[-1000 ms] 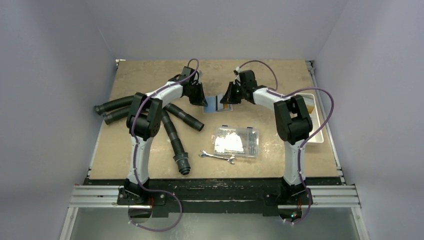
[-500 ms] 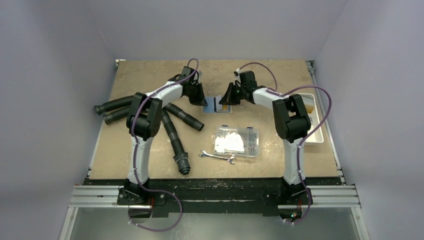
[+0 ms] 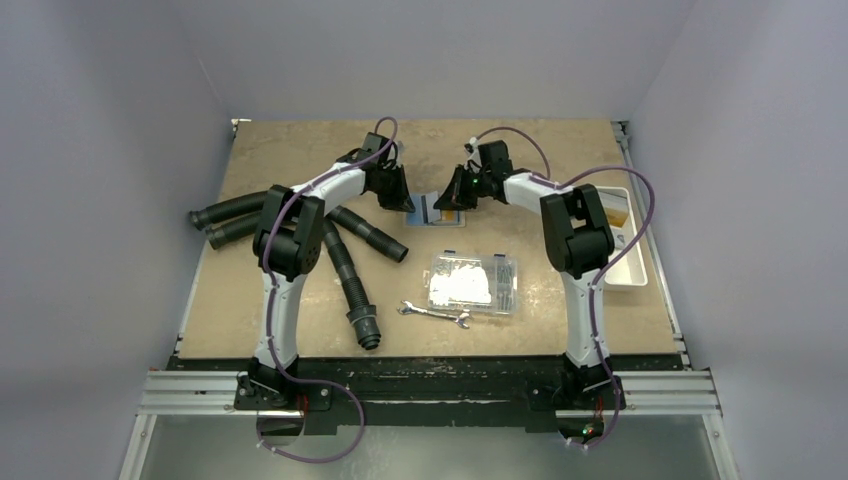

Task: Put the credit cards into the card holder
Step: Insert the credit card into the card holder.

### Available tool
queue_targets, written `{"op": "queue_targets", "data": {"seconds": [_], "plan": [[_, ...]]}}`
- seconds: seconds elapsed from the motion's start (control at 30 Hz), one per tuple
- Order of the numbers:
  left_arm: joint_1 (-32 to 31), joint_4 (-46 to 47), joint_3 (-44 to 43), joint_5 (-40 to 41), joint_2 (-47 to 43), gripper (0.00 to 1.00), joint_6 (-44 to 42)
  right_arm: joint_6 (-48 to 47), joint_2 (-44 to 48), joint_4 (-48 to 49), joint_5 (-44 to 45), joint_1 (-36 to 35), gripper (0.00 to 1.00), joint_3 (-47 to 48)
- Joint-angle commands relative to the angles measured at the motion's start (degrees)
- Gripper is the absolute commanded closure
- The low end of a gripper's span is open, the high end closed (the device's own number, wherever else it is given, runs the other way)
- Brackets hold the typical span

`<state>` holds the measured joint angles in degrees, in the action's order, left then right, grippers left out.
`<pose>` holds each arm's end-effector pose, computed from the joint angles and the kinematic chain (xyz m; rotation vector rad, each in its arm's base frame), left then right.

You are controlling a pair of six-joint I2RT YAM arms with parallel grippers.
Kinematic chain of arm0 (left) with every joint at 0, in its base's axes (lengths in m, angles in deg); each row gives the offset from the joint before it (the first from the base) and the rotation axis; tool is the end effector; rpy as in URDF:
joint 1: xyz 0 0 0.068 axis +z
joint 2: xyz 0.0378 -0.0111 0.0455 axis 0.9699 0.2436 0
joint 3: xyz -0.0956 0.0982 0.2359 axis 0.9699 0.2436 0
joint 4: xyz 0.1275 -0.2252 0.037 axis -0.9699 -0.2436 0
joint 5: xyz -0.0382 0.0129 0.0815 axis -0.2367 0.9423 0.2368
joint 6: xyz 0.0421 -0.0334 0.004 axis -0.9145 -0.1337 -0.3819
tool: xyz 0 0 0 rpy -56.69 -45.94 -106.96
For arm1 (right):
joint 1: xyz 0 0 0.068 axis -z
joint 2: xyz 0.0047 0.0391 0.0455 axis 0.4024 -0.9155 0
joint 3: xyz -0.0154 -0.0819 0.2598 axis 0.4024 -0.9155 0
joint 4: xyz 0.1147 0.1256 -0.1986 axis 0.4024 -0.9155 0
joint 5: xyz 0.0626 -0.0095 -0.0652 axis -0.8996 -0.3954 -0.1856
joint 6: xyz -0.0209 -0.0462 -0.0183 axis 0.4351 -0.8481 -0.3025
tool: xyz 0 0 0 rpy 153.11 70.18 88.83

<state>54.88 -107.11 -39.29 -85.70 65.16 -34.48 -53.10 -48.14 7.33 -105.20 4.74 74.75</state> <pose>0.4477 -0.1843 0.1546 -0.1092 2.6652 -0.7488 0.4504 0.1757 0.1401 0.0440 2.4902 1.1154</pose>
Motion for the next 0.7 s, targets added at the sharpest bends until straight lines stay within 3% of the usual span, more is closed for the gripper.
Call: {"op": "queue_targets", "data": {"seconds": [0.0, 0.43, 0.53, 0.67], "plan": [[-0.08, -2.96, -0.17, 2.19, 2.82, 1.00, -1.69, -2.04, -1.38, -3.99, -1.14, -0.03, 1.00, 1.32], [-0.63, -2.41, -0.06, 0.65, 1.77, 1.00, -1.19, 7.56, -1.32, 9.72, -0.76, -0.13, 1.00, -4.85], [-0.45, -0.70, 0.14, -1.12, -0.50, 1.00, -0.92, 6.40, -0.68, 9.50, 0.35, -0.26, 0.88, -5.53], [0.36, 0.93, 1.15, -0.91, -4.26, 0.85, -0.89, 0.50, 1.07, 3.59, 4.35, -0.53, 0.74, -4.21]]}}
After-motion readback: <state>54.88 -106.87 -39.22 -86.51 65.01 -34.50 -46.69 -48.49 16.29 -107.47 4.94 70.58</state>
